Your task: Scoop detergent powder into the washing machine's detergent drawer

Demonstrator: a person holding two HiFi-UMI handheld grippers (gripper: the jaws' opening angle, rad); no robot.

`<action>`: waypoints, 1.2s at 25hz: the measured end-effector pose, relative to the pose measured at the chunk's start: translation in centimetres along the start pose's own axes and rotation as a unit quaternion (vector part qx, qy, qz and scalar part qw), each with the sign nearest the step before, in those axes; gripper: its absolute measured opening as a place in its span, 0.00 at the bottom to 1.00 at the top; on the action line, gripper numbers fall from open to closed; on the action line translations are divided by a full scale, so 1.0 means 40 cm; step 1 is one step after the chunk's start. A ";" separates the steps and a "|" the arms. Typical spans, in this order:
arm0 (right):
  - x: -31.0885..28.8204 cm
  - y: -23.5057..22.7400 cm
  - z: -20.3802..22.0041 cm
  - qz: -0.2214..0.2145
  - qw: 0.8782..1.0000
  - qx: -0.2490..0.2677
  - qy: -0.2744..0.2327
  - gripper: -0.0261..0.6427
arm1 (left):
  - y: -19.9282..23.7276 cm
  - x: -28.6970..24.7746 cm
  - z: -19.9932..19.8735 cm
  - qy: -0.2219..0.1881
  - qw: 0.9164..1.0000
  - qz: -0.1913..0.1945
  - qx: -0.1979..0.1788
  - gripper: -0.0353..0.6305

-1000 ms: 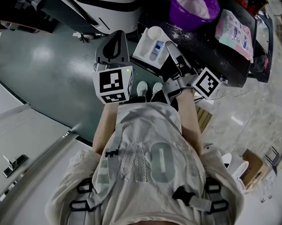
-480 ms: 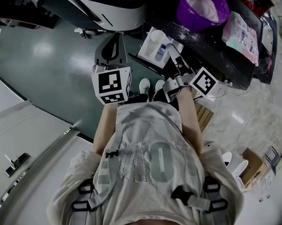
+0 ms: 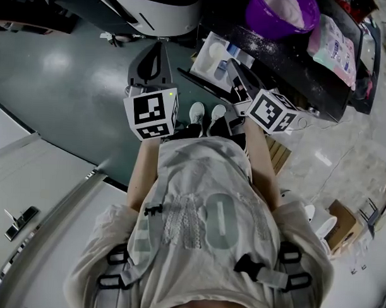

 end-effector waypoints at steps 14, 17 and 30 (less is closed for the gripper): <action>-0.091 0.087 0.042 0.091 0.872 0.461 0.138 0.05 | 0.031 0.023 0.038 0.009 1.000 -0.015 0.022 0.08; -0.104 0.105 0.078 0.114 0.777 0.596 0.167 0.06 | 0.041 0.031 0.049 0.011 0.999 -0.020 0.027 0.08; -0.118 0.109 0.182 0.122 0.534 0.814 0.193 0.06 | 0.067 0.056 0.073 0.008 0.999 -0.036 0.040 0.08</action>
Point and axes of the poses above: the fingertips, and each gripper's own axes: x backward along the fingers, y to its left, z out of its underside, the point moved 10 cm from there along x, backward along the fingers
